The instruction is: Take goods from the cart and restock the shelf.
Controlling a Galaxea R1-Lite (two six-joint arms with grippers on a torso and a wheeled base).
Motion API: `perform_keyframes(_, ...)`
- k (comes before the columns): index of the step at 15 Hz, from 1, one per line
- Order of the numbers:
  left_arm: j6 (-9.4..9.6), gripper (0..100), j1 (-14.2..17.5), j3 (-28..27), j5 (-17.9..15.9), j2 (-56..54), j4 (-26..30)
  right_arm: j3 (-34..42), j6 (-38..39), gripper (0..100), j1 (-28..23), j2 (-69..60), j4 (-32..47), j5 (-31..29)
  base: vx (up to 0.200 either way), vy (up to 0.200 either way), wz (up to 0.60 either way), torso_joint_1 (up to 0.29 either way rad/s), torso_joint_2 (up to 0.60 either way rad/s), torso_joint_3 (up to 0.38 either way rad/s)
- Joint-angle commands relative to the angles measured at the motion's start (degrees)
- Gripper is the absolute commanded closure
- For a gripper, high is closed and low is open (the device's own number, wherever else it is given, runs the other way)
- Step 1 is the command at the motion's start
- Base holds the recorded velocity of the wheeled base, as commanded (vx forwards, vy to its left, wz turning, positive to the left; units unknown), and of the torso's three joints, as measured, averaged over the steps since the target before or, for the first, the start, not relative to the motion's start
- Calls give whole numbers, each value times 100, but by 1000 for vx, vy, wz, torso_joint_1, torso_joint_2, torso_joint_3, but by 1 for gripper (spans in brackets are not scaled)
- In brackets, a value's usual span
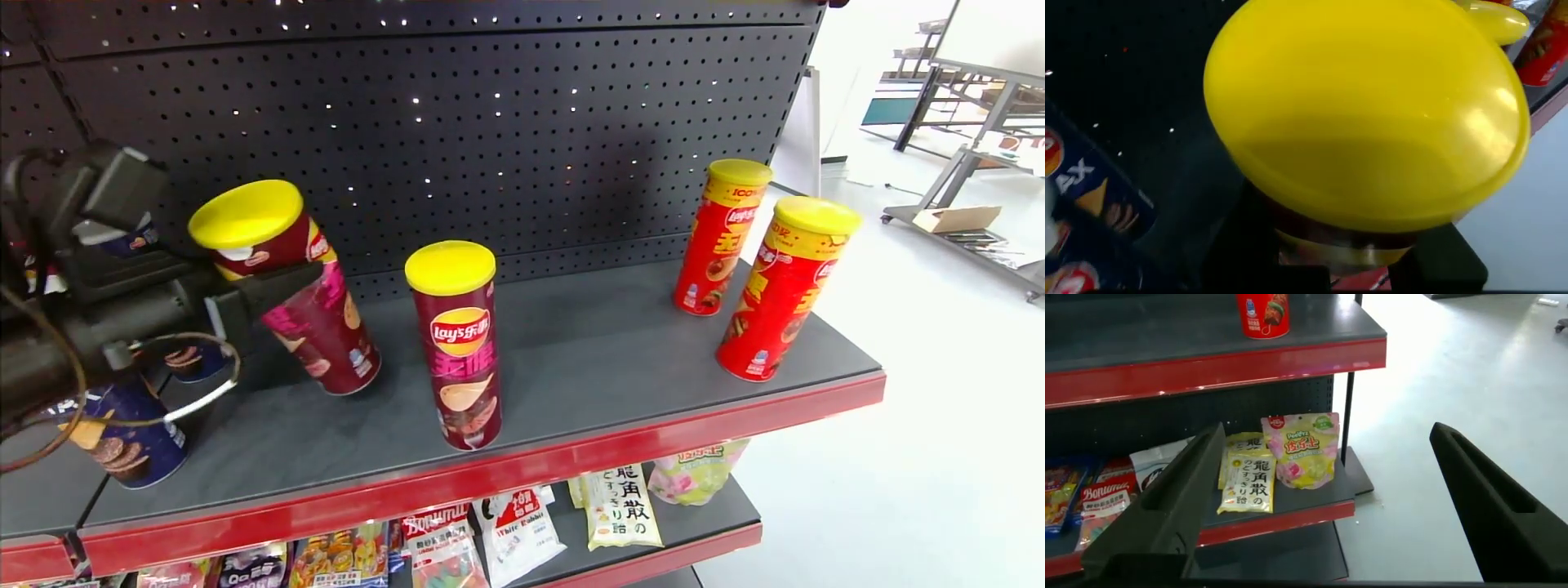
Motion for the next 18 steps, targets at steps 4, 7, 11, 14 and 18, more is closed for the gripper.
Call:
perform_keyframes(4,-107,100,-501,-2000,23,2331,-132,7,-2,0,2,18,0,2,0,0,0,0,0,0)
perform_keyframes(7,-115,100,-642,-2316,32,2770,-150,-1,-2,0,2,9,0,2,0,0,0,0,0,0)
perform_keyframes(11,-133,100,-730,-3063,41,3271,-106,-1,-2,0,2,9,0,2,0,0,0,0,0,0)
perform_keyframes(14,-107,100,-774,-3125,41,3368,-9,-1,-2,0,2,9,0,2,0,0,0,0,0,0)
perform_keyframes(18,-98,100,-756,-3204,41,3342,132,-1,-2,0,2,9,0,2,0,0,0,0,0,0)
